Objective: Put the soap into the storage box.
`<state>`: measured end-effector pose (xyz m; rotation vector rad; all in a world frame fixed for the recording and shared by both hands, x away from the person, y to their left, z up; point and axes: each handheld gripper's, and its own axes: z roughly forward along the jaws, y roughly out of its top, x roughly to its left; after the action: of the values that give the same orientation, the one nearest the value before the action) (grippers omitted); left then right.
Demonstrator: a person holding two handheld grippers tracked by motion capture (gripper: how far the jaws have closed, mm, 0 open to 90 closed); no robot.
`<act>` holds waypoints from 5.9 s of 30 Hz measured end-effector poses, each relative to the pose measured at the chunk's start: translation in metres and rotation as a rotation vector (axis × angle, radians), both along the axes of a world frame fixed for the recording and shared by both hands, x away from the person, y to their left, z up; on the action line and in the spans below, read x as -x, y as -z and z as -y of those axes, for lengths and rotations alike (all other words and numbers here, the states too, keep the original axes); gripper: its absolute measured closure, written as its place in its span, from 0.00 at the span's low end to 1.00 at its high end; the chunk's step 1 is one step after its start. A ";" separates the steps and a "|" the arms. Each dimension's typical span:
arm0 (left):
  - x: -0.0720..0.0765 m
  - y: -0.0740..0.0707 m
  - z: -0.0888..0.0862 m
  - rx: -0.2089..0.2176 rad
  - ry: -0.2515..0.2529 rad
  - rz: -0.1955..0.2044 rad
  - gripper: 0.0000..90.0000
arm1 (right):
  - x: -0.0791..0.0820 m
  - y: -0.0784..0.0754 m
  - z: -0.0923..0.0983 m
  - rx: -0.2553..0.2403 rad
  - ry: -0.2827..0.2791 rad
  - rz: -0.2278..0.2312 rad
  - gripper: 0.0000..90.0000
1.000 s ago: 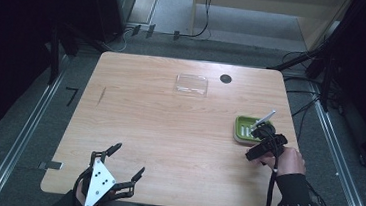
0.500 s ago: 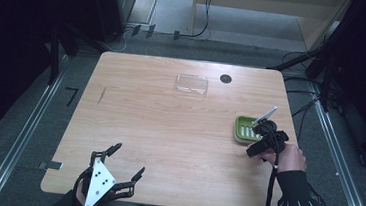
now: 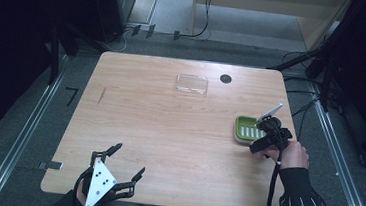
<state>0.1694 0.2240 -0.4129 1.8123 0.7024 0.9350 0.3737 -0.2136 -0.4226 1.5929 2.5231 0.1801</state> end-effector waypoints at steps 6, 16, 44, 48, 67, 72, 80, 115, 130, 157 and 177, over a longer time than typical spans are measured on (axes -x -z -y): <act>0.000 0.000 0.000 0.002 -0.001 -0.001 0.15 | -0.005 -0.002 0.002 -0.002 0.014 0.006 0.15; 0.000 0.000 0.000 -0.002 0.000 -0.002 0.15 | -0.013 -0.003 0.002 -0.006 0.031 0.018 0.16; 0.000 0.000 0.000 -0.001 -0.002 -0.001 0.15 | -0.035 -0.008 -0.002 -0.017 0.057 0.047 0.16; 0.000 0.000 0.000 -0.004 -0.001 -0.002 0.15 | -0.037 -0.008 -0.003 -0.021 0.066 0.051 0.16; 0.000 0.000 0.000 -0.002 -0.002 -0.002 0.15 | -0.052 -0.002 -0.004 -0.078 0.122 0.051 0.16; 0.000 0.000 0.000 -0.002 -0.002 -0.002 0.15 | -0.056 0.002 -0.002 -0.087 0.130 0.045 0.16; 0.000 0.000 0.000 -0.002 -0.002 -0.003 0.15 | -0.063 0.009 -0.001 -0.092 0.142 0.025 0.15; 0.000 0.000 0.000 -0.001 -0.004 -0.003 0.15 | -0.085 0.030 -0.008 -0.063 0.165 -0.029 0.15; 0.000 0.000 0.000 -0.001 -0.004 -0.002 0.15 | -0.085 0.032 -0.008 -0.058 0.201 -0.029 0.15; -0.001 0.001 -0.001 0.003 -0.006 -0.004 0.15 | -0.080 0.021 -0.006 -0.070 0.178 -0.009 0.08; -0.001 0.000 0.000 0.002 -0.002 -0.002 0.15 | -0.038 -0.001 -0.004 -0.088 0.111 0.006 0.04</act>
<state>0.1701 0.2238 -0.4132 1.8111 0.7060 0.9340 0.4117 -0.2099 -0.4218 1.7571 2.4456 0.2858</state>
